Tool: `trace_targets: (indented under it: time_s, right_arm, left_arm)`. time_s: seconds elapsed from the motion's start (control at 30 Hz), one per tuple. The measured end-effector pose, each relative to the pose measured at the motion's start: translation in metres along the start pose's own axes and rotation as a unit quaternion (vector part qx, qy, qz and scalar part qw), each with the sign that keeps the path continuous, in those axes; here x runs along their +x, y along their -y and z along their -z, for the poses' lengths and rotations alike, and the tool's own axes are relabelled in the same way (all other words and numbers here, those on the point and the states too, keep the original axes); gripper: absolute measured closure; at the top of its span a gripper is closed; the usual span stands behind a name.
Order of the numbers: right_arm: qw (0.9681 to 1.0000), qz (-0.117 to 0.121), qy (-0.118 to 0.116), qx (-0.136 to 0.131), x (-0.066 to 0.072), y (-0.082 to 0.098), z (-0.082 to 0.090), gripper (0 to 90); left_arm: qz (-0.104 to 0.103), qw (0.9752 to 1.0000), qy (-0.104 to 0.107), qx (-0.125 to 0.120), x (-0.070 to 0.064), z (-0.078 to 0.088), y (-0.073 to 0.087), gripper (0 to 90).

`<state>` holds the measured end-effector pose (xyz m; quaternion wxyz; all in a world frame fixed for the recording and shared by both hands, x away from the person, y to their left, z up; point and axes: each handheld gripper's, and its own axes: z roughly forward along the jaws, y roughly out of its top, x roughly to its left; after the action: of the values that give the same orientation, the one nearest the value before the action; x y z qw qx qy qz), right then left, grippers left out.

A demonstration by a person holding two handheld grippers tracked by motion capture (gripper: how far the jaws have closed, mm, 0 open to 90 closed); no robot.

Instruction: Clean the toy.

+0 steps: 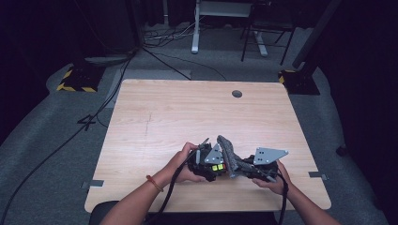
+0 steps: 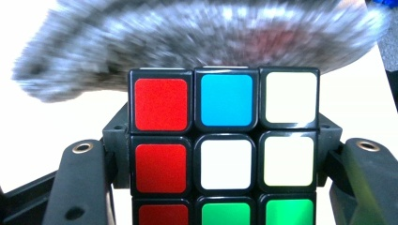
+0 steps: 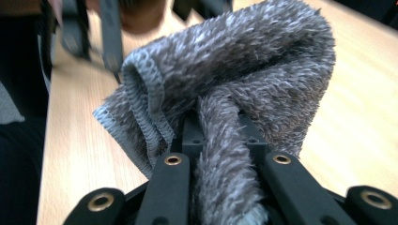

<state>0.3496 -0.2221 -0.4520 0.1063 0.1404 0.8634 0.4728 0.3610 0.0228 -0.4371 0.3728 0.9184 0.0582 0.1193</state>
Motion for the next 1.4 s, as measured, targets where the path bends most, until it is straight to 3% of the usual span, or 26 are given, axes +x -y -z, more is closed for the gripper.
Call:
trace_targets:
  time_s: [0.07, 0.13, 0.27, 0.37, 0.43, 0.53, 0.67, 0.77, 1.07, 1.17, 1.23, 1.33, 1.4]
  right_arm:
    - [0.9997, -0.012, -0.002, 0.02, -0.003, 0.007, -0.004, 78.5]
    - [0.9997, -0.013, -0.007, 0.022, -0.004, 0.011, -0.007, 78.4]
    - [0.9999, 0.003, 0.011, 0.001, 0.002, 0.0, -0.001, 78.2]
    - [0.9992, 0.003, 0.015, -0.037, 0.004, -0.008, 0.01, 78.3]
    - [0.9988, 0.018, 0.013, -0.044, 0.009, -0.018, 0.013, 78.3]
    - [0.9985, 0.04, 0.021, -0.031, 0.017, -0.024, 0.008, 78.3]
    - [0.9975, 0.037, 0.06, 0.003, 0.007, -0.018, 0.003, 78.3]
    - [0.9988, 0.006, 0.047, 0.007, -0.002, -0.008, 0.002, 78.3]
    - [0.9999, -0.008, 0.012, 0.009, 0.001, -0.001, 0.0, 78.2]
    - [0.9997, 0.004, 0.022, -0.01, 0.003, -0.005, 0.004, 78.3]
    - [0.9992, 0.02, 0.021, -0.029, 0.009, -0.01, 0.009, 78.3]
    - [0.9981, 0.051, 0.02, -0.029, 0.02, -0.022, 0.009, 78.2]
    - [0.9979, 0.052, 0.023, -0.032, 0.019, -0.023, 0.008, 78.2]
  left_arm:
    - [0.008, 0.9998, 0.003, -0.018, 0.002, 0.005, 0.0, 33.6]
    - [0.006, 0.9998, 0.003, -0.02, 0.003, 0.007, -0.001, 33.5]
    - [-0.002, 1.0, -0.005, -0.006, 0.0, 0.003, -0.001, 33.6]
    - [-0.01, 0.9998, -0.004, 0.017, -0.003, -0.006, 0.0, 33.6]
    - [-0.019, 0.9996, 0.009, 0.021, -0.007, -0.012, -0.003, 33.6]
    - [-0.019, 0.9996, 0.006, 0.021, -0.008, -0.015, -0.005, 33.6]
    - [0.001, 0.9999, 0.007, -0.007, -0.002, -0.004, -0.003, 33.7]
    - [0.007, 0.9996, 0.003, -0.027, 0.002, 0.004, -0.003, 33.6]
    - [0.004, 0.999, 0.0, -0.044, 0.001, 0.011, -0.003, 33.6]
    - [-0.003, 0.9998, -0.019, -0.011, 0.0, 0.005, -0.003, 33.6]
    - [-0.007, 0.9998, -0.016, 0.002, -0.001, -0.001, -0.002, 33.5]
    - [-0.016, 0.9997, -0.014, 0.01, -0.005, -0.008, -0.004, 33.5]
    - [-0.012, 0.9999, -0.009, 0.006, -0.005, -0.007, -0.003, 33.5]
